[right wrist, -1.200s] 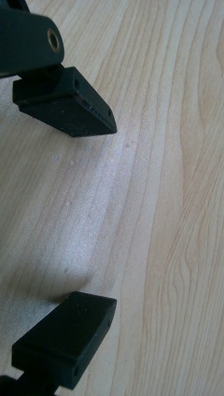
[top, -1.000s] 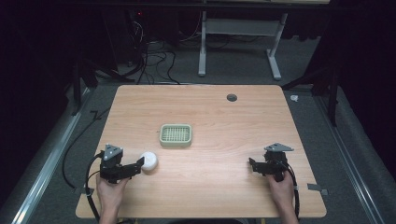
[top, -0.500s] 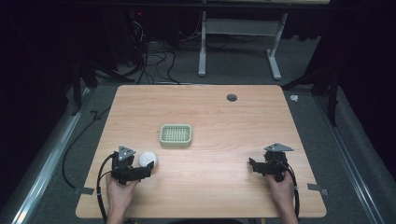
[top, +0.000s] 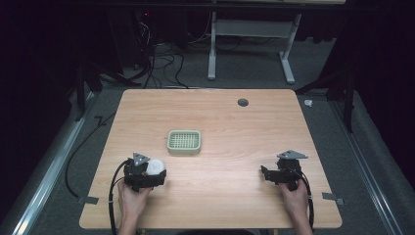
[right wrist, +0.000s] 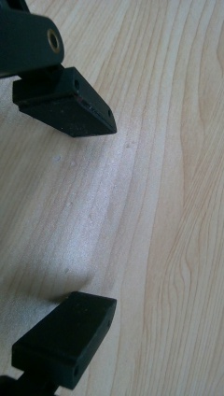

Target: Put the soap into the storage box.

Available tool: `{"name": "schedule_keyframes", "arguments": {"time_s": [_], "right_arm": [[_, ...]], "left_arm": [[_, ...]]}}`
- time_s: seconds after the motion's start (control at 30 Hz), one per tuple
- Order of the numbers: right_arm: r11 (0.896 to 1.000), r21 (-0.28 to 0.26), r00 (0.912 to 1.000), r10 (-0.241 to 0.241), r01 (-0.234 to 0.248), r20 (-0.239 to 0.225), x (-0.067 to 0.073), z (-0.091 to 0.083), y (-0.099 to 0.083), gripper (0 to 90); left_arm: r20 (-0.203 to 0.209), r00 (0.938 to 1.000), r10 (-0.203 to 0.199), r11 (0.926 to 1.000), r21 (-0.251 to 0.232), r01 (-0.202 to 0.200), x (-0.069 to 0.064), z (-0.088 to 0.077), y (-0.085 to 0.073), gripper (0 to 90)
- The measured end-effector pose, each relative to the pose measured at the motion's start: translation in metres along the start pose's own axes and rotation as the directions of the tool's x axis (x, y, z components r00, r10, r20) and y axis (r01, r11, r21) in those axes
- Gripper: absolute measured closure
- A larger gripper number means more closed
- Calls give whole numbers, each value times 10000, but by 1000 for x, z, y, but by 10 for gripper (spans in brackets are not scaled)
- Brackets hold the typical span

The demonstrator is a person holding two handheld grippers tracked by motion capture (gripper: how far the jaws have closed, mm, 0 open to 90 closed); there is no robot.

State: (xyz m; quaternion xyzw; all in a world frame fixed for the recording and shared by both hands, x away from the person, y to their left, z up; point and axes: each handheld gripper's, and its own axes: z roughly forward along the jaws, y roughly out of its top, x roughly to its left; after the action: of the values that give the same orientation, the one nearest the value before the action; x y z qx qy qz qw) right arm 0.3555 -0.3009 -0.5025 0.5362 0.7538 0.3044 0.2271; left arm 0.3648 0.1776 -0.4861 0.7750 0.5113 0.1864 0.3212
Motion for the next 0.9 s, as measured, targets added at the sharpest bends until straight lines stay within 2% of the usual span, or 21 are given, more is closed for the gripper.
{"name": "schedule_keyframes", "arguments": {"time_s": [0.27,0.67,0.77,0.9], "right_arm": [[10000,-24,10000,24,-24,-1,0,0,0,151],[10000,-28,10000,9,-9,-7,0,0,0,152],[10000,-29,10000,7,-7,-6,0,0,0,151],[10000,-29,10000,4,-4,-5,0,0,0,151]], "left_arm": [[-118,9999,-119,9999,74,120,4,5,1,68],[-325,9993,-198,9996,202,204,4,14,1,77],[-331,9994,-129,9998,169,135,4,15,1,76],[-330,9995,21,9992,389,-8,1,18,0,86]]}}
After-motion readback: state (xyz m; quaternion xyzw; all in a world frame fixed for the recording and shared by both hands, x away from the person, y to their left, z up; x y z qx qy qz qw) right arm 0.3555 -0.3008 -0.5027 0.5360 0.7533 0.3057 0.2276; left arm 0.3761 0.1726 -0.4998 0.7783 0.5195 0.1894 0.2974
